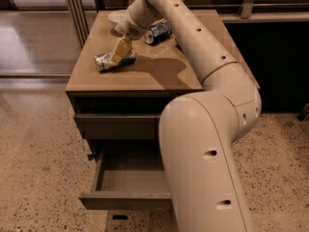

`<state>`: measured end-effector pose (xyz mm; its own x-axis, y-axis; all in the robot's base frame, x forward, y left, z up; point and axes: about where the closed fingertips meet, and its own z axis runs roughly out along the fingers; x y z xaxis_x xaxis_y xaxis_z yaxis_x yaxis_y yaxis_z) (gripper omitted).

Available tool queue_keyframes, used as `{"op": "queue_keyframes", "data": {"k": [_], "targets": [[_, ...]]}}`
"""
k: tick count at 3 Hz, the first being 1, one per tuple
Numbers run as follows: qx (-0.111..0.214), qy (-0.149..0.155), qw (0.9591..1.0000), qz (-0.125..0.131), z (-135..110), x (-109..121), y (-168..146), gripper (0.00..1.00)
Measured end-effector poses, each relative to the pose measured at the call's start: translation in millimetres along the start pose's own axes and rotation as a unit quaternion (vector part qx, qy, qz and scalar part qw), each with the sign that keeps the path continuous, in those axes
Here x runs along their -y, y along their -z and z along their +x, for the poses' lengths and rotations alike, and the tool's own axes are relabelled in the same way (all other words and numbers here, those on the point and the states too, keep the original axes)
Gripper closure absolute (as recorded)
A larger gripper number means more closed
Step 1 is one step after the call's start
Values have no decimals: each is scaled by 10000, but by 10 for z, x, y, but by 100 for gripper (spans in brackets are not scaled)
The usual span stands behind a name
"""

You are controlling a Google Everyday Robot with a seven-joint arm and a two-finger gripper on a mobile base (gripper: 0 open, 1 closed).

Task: Place redbull can into middle drawer

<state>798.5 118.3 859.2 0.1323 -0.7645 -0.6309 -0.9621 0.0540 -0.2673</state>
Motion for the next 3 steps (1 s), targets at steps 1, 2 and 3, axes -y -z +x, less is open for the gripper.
{"op": "queue_keyframes", "data": {"k": [1, 2, 3], "targets": [[0, 0, 10000, -1, 0, 0, -2, 42], [0, 0, 10000, -1, 0, -1, -2, 65], [0, 0, 10000, -2, 0, -1, -3, 88]]}}
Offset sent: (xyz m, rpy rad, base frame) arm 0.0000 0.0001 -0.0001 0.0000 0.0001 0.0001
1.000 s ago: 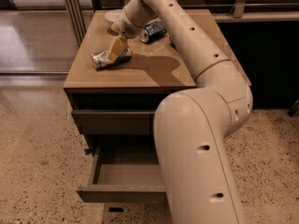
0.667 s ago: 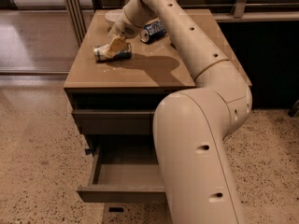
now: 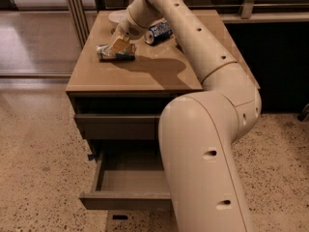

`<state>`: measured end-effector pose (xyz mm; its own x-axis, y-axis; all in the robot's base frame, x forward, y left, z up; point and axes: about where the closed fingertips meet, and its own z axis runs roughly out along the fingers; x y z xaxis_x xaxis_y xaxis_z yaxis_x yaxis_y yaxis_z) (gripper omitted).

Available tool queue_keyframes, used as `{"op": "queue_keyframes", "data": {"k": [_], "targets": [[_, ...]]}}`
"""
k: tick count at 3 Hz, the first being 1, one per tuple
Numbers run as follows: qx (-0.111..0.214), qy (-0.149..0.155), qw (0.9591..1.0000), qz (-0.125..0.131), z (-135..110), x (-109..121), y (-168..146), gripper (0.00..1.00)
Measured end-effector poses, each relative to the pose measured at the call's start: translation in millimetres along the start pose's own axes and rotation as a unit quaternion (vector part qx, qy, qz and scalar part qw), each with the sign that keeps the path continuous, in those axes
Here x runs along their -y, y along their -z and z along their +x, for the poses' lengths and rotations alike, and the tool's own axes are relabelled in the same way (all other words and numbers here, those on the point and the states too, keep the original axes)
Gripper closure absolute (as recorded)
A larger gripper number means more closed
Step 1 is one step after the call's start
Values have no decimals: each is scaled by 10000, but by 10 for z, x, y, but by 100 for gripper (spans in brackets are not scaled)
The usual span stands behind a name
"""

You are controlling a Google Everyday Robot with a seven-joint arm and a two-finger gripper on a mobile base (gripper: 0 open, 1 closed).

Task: Place redbull can into middle drawer

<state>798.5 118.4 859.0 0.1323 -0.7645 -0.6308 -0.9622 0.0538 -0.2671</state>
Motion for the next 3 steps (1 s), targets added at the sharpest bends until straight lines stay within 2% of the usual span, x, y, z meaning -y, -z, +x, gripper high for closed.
{"op": "queue_keyframes", "data": {"k": [1, 2, 3], "targets": [[0, 0, 10000, -1, 0, 0, -1, 100], [0, 0, 10000, -1, 0, 0, -1, 100], [0, 0, 10000, -1, 0, 0, -2, 81]]}}
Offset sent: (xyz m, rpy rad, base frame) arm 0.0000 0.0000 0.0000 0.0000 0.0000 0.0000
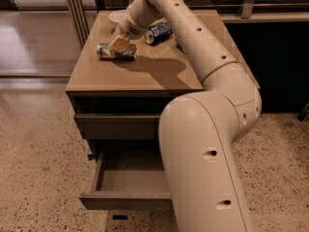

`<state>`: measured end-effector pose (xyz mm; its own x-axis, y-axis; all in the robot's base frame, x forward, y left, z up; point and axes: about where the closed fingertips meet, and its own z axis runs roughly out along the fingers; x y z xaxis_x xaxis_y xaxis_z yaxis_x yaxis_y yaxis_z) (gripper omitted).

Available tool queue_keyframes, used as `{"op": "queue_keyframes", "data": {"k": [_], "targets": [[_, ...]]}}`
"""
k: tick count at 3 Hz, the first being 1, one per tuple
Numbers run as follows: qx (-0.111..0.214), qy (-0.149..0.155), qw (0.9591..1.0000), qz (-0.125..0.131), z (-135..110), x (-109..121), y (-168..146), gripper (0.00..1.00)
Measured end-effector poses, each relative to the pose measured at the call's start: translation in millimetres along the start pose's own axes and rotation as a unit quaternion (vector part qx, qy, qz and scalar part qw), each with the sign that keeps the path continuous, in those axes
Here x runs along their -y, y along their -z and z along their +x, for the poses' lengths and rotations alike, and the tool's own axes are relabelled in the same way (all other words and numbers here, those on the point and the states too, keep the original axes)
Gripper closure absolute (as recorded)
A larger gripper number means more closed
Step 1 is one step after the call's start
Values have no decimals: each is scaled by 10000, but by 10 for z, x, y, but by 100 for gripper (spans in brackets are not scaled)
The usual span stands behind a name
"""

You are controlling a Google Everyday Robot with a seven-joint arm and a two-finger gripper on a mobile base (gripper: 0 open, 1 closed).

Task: Place redbull can into middle drawer

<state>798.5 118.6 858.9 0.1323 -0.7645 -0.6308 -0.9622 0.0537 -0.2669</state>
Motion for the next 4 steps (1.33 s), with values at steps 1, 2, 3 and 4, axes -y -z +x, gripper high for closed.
{"op": "queue_keyframes", "data": {"k": [1, 2, 3, 4], "targets": [[0, 0, 10000, 0, 0, 0, 0, 58], [0, 0, 10000, -1, 0, 0, -1, 35], [0, 0, 10000, -1, 0, 0, -1, 12], [0, -1, 10000, -4, 0, -2, -6, 0]]}}
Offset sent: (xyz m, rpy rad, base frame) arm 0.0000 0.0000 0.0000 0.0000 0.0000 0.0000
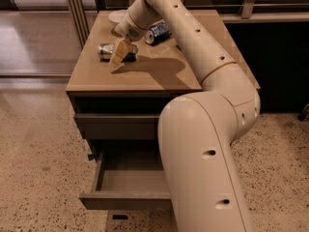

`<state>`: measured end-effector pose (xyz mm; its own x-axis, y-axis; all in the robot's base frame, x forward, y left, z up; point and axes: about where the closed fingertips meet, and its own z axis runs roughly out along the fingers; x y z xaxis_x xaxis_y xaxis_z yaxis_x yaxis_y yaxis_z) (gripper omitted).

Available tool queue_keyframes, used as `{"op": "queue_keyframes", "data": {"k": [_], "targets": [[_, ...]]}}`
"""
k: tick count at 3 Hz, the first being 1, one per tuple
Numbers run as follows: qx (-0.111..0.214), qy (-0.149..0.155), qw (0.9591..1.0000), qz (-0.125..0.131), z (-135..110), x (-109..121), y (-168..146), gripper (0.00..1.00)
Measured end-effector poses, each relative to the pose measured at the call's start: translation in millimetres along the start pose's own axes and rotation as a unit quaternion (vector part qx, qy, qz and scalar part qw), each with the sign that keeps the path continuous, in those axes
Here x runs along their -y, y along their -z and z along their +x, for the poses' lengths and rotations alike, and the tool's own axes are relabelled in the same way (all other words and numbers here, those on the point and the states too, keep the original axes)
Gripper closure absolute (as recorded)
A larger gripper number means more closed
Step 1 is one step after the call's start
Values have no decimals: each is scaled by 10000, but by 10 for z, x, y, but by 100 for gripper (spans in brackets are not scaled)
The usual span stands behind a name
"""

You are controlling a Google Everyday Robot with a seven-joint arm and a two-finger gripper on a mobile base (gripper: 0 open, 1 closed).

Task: Place redbull can into middle drawer

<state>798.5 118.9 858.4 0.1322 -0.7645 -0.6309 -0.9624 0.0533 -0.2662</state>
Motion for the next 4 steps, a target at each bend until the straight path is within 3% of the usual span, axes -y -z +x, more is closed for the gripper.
{"op": "queue_keyframes", "data": {"k": [2, 4], "targets": [[16, -189, 9998, -94, 136, -9, -164, 0], [16, -189, 9998, -96, 136, -10, -167, 42]]}}
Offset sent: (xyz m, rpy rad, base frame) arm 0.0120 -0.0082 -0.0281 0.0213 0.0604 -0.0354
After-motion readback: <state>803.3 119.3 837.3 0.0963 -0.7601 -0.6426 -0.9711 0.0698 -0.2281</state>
